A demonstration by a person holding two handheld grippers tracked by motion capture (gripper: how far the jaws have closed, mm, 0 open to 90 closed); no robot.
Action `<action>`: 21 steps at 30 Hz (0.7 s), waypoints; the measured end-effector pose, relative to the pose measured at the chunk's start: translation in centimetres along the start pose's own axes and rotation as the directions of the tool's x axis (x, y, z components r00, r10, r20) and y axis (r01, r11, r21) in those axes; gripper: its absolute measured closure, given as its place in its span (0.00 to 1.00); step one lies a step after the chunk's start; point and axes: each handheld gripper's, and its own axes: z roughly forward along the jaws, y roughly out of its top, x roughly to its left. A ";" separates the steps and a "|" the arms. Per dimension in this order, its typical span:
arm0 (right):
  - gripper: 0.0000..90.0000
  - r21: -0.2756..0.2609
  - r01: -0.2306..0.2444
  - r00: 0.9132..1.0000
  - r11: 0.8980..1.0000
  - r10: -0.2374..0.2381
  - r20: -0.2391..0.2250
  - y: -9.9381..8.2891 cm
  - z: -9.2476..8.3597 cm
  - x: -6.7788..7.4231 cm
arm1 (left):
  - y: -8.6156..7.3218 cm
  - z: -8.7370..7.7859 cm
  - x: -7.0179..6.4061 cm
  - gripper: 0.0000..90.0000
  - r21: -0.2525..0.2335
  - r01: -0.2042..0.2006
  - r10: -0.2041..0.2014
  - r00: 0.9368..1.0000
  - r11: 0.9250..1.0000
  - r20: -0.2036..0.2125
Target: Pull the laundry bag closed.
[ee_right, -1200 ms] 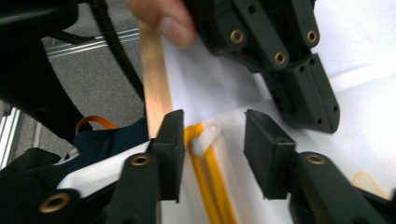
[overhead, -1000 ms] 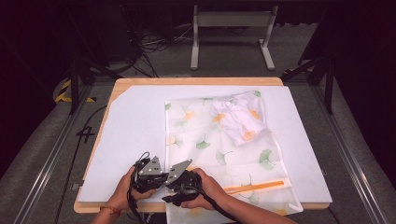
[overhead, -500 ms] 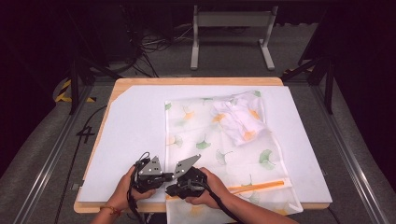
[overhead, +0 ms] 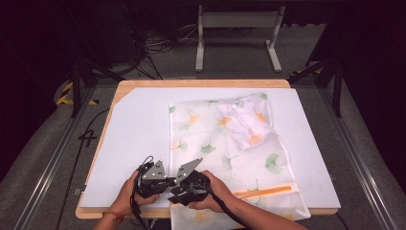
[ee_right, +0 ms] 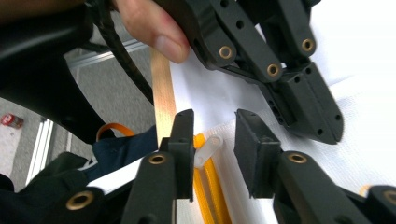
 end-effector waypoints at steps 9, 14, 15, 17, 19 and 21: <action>0.88 0.027 -0.004 0.999 1.000 0.005 -0.044 0.0 0.6 0.0 | 0.1 0.0 0.0 1.00 0.009 -0.006 0.006 1.000 1.000 0.002; 1.00 0.002 -0.008 0.999 1.000 0.008 -0.047 -0.2 0.1 -0.1 | 0.1 0.0 -0.1 1.00 0.010 -0.004 0.004 1.000 1.000 -0.001; 1.00 0.006 -0.005 0.999 1.000 0.005 -0.048 -0.2 0.1 0.0 | 0.1 0.0 -0.1 1.00 0.009 -0.005 0.005 1.000 1.000 -0.001; 1.00 0.007 -0.001 0.999 1.000 0.001 -0.047 -0.2 0.1 0.0 | 0.2 0.0 -0.1 1.00 0.010 -0.007 0.007 1.000 1.000 -0.004; 1.00 -0.001 0.004 0.999 1.000 -0.004 -0.047 -0.3 0.0 0.2 | 0.1 0.0 -0.1 1.00 0.011 -0.007 0.007 1.000 1.000 -0.003; 1.00 -0.013 -0.005 0.999 1.000 0.004 -0.051 -0.3 -0.3 0.1 | 0.1 0.0 -0.1 1.00 0.010 -0.008 0.008 1.000 1.000 -0.002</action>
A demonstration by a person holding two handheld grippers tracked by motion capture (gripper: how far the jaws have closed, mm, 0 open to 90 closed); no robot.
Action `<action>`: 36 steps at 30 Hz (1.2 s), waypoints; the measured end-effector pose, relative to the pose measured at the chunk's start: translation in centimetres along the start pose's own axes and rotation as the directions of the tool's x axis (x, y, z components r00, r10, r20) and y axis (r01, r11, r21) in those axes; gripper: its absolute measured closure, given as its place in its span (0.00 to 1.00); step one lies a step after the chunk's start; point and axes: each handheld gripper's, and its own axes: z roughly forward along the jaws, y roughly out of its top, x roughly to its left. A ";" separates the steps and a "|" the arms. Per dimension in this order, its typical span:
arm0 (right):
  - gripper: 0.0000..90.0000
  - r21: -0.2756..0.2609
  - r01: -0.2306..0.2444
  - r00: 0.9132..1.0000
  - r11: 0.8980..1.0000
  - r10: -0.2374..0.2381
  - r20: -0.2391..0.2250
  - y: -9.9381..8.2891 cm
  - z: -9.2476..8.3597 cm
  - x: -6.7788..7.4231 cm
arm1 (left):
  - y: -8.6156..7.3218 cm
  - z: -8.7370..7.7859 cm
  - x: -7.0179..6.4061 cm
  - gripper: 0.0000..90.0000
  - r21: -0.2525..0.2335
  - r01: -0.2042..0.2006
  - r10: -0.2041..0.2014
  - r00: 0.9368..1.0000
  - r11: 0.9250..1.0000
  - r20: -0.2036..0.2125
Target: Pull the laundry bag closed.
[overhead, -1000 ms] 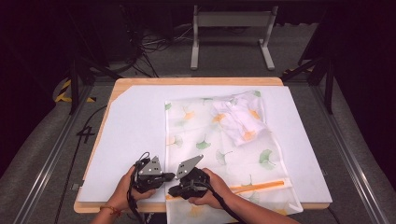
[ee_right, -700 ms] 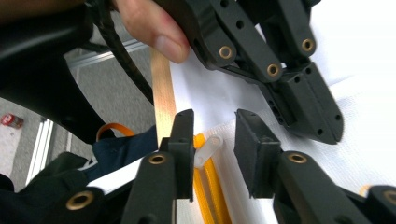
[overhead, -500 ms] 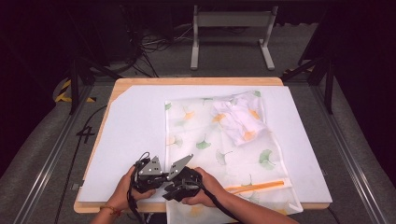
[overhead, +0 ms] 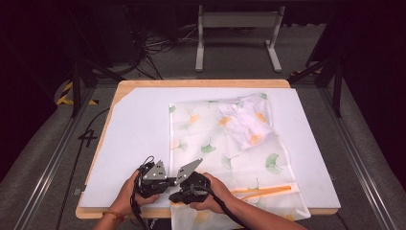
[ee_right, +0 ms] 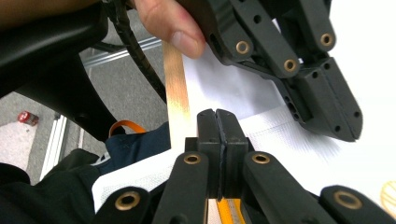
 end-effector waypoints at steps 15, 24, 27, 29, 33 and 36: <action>0.97 0.034 0.008 1.000 0.999 -0.008 0.001 -0.9 -0.5 -0.3 | 0.1 0.0 0.0 1.00 0.011 -0.021 0.021 1.000 1.000 -0.003; 1.00 0.076 0.060 0.998 0.995 -0.059 -0.012 -0.7 -0.3 -0.2 | 0.1 0.0 0.0 1.00 0.006 -0.019 0.019 1.000 1.000 -0.003; 1.00 0.077 0.065 0.998 0.995 -0.065 -0.004 -0.7 -0.3 -0.2 | 0.1 0.0 0.0 1.00 0.004 -0.016 0.016 1.000 1.000 0.000; 1.00 0.070 0.061 0.998 0.996 -0.061 -0.001 -0.8 -0.4 -0.1 | 0.1 0.0 0.0 1.00 0.005 -0.020 0.020 1.000 1.000 -0.001; 1.00 0.031 0.032 0.999 0.999 -0.032 0.005 -1.2 -0.9 -0.2 | 0.1 0.0 0.0 1.00 0.012 -0.031 0.031 1.000 0.999 -0.004; 1.00 0.009 0.029 0.999 1.000 -0.029 0.017 -1.5 -1.2 0.1 | 0.1 0.0 0.0 1.00 0.014 -0.031 0.031 1.000 0.999 -0.003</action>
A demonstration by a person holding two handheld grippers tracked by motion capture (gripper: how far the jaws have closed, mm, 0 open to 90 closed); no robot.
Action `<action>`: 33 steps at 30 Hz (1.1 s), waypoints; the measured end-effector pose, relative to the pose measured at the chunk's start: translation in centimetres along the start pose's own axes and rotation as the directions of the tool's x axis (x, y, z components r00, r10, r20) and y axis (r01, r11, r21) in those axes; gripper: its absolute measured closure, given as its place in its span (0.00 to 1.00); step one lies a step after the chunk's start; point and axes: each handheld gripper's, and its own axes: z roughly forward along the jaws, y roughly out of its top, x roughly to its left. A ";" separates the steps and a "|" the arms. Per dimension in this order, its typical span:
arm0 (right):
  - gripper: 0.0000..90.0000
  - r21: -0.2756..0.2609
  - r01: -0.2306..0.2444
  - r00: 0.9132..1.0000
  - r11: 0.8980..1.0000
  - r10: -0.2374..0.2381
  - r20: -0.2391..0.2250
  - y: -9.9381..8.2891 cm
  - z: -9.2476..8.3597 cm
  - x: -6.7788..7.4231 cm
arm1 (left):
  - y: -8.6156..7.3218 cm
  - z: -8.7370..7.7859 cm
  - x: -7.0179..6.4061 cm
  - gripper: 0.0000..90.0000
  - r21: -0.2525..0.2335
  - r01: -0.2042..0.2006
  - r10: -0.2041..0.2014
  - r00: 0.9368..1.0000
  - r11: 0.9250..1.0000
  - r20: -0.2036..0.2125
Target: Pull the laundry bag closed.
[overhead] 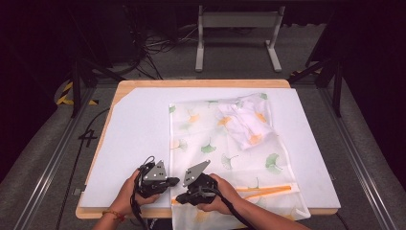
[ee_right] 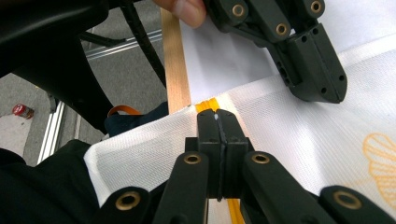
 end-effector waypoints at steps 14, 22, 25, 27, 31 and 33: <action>1.00 -0.058 -0.065 0.996 0.996 0.068 0.064 -1.1 -0.7 0.3 | -0.2 -0.6 -0.2 1.00 0.005 0.014 -0.014 1.000 1.000 -0.026; 1.00 -0.047 -0.062 0.995 0.997 0.066 0.069 -1.0 0.0 0.5 | -0.3 -1.6 -1.8 1.00 -0.021 0.017 -0.016 0.998 1.000 0.057; 1.00 -0.048 -0.061 0.995 0.997 0.064 0.077 -0.9 0.0 0.7 | -0.4 -1.0 -2.2 1.00 0.030 -0.026 0.024 0.998 0.999 0.054; 1.00 -0.048 -0.062 0.995 0.997 0.065 0.075 -0.9 0.0 0.7 | -0.5 -1.0 -2.0 1.00 0.034 -0.020 0.018 0.998 0.999 0.054; 1.00 -0.050 -0.058 0.995 0.997 0.062 0.082 -0.9 -0.2 0.6 | -0.4 -1.0 -2.2 1.00 0.046 -0.046 0.044 0.998 0.998 0.042; 1.00 -0.054 -0.055 0.994 0.997 0.060 0.090 -1.0 -0.3 0.7 | -0.4 -0.9 -2.2 1.00 0.041 -0.045 0.043 0.998 0.998 0.047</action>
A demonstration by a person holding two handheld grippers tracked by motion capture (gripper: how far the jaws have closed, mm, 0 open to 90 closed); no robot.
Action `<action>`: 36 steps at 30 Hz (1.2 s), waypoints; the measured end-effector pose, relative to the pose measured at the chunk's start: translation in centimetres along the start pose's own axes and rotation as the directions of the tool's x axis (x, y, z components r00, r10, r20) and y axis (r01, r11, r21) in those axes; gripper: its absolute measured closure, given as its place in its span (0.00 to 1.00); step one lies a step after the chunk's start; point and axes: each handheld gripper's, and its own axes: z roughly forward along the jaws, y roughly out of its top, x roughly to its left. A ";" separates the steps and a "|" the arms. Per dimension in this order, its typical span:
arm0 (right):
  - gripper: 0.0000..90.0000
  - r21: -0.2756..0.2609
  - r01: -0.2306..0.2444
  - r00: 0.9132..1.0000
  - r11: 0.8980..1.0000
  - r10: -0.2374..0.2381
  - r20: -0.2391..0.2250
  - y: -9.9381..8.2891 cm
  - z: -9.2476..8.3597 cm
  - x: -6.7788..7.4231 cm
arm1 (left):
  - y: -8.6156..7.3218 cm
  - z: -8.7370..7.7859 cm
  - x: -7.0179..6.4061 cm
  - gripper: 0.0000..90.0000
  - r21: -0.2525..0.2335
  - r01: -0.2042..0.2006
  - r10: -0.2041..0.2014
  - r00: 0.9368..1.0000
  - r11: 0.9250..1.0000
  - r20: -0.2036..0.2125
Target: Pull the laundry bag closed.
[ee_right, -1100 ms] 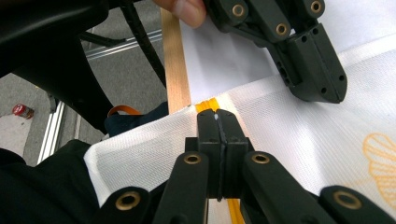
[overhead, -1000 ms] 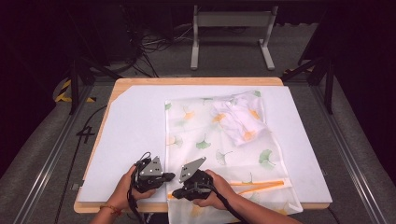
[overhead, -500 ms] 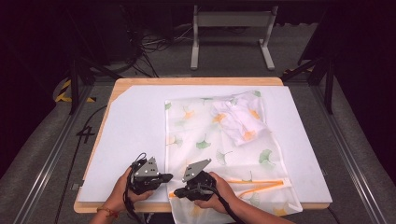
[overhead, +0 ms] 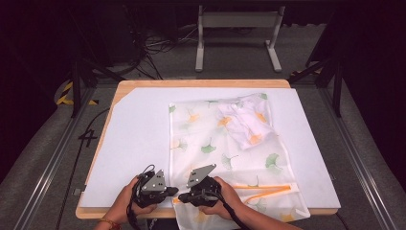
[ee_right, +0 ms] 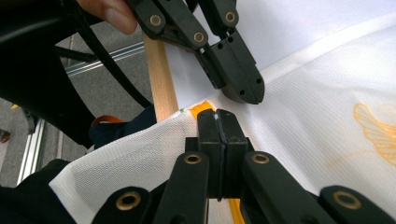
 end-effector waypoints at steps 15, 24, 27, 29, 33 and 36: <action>1.00 -0.024 -0.023 0.999 0.999 0.024 0.039 -0.6 -0.6 0.4 | -0.1 0.0 0.3 1.00 -0.003 -0.011 0.011 1.000 1.000 0.019; 1.00 -0.039 -0.014 0.998 0.999 0.017 0.068 -0.8 -0.8 0.7 | -0.2 0.0 0.5 1.00 -0.013 -0.011 0.011 0.999 1.000 0.034; 1.00 -0.039 -0.007 0.997 0.999 0.010 0.074 -0.9 -1.0 0.8 | -0.3 0.0 0.6 1.00 -0.013 -0.013 0.013 0.999 1.000 0.035; 1.00 -0.039 -0.009 0.996 0.999 0.012 0.083 -1.0 -1.0 0.9 | -0.2 0.0 0.6 1.00 -0.014 -0.015 0.016 0.999 1.000 0.036; 1.00 -0.038 -0.019 0.996 0.999 0.022 0.085 -1.1 -1.2 0.8 | -0.2 0.0 0.6 1.00 -0.010 -0.018 0.018 0.999 1.000 0.037; 1.00 -0.039 -0.029 0.995 0.999 0.033 0.090 -1.2 -1.4 0.7 | -0.2 0.0 0.6 1.00 -0.014 -0.019 0.019 0.999 1.000 0.037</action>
